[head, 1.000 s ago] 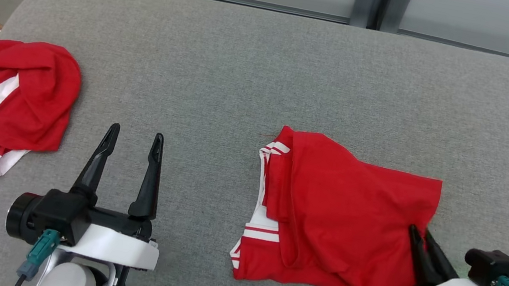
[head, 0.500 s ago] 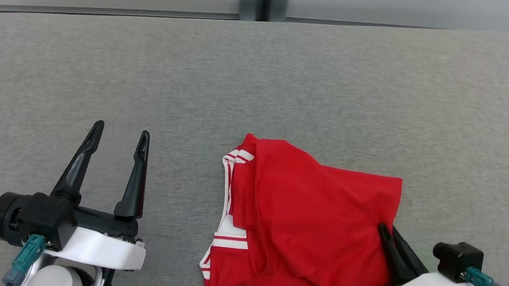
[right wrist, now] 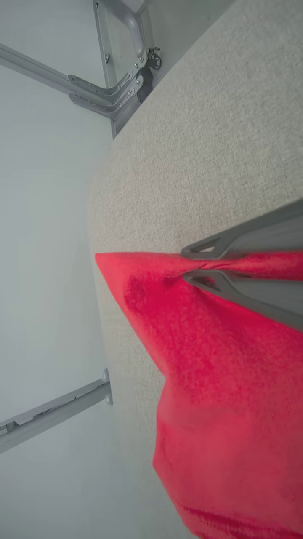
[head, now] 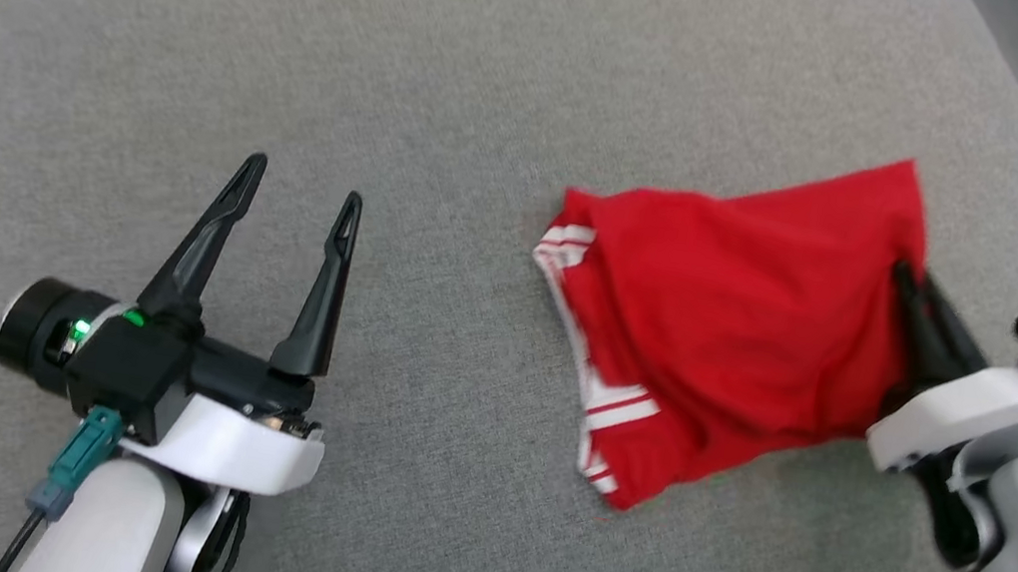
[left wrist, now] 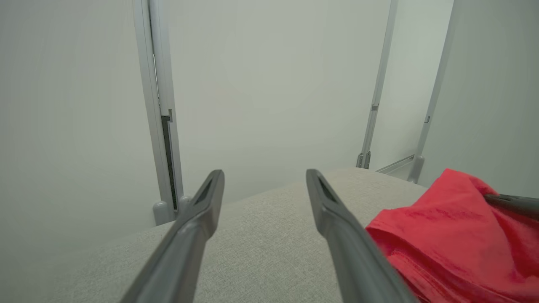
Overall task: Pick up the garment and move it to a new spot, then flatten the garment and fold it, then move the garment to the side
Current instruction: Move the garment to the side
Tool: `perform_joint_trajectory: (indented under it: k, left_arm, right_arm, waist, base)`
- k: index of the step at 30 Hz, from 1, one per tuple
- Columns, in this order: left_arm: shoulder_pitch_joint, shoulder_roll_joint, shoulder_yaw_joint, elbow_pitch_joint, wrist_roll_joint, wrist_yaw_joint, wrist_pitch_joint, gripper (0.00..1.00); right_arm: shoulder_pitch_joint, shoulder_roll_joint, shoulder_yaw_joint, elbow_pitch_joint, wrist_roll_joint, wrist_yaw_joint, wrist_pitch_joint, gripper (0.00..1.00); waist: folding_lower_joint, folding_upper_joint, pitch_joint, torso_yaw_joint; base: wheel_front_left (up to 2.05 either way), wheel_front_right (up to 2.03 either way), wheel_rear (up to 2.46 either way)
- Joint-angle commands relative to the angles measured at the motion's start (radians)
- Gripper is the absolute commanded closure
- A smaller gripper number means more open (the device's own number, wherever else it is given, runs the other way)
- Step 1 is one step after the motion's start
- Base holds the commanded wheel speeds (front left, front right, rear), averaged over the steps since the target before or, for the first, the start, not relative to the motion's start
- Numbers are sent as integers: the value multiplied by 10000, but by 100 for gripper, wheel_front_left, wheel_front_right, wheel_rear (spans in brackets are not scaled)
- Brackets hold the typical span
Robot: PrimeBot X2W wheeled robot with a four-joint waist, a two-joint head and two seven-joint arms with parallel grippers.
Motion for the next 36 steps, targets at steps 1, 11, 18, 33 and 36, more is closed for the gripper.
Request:
perform_joint_trajectory:
  k: [1,11,18,33,36]
  left_arm:
    - [-341,88,-66,-114,96,-88,71,0]
    - [-1353,375,-458,-728,467,-391,446,0]
    - [-2064,639,-681,-1648,683,-544,810,0]
    - [-2308,575,-1004,-1552,617,-484,661,0]
    - [-2061,568,-953,-1286,524,-367,543,0]
  right_arm:
    - [-385,-195,-134,156,117,-20,-95,100]
    - [-1786,-1422,-1507,797,644,-20,-104,100]
    - [-2513,-2297,-2836,1296,698,-20,-97,100]
    - [-2455,-2369,-3717,2146,74,-20,-98,0]
    - [-2160,-2174,-3821,1673,-174,-20,-98,0]
  waist:
    - [0,0,589,-168]
    - [0,0,2022,463]
    - [0,0,3365,913]
    - [0,0,3390,1033]
    - [0,0,2940,881]
  base:
    - [0,0,0]
    - [0,0,0]
    - [0,0,0]
    - [0,0,0]
    - [0,0,0]
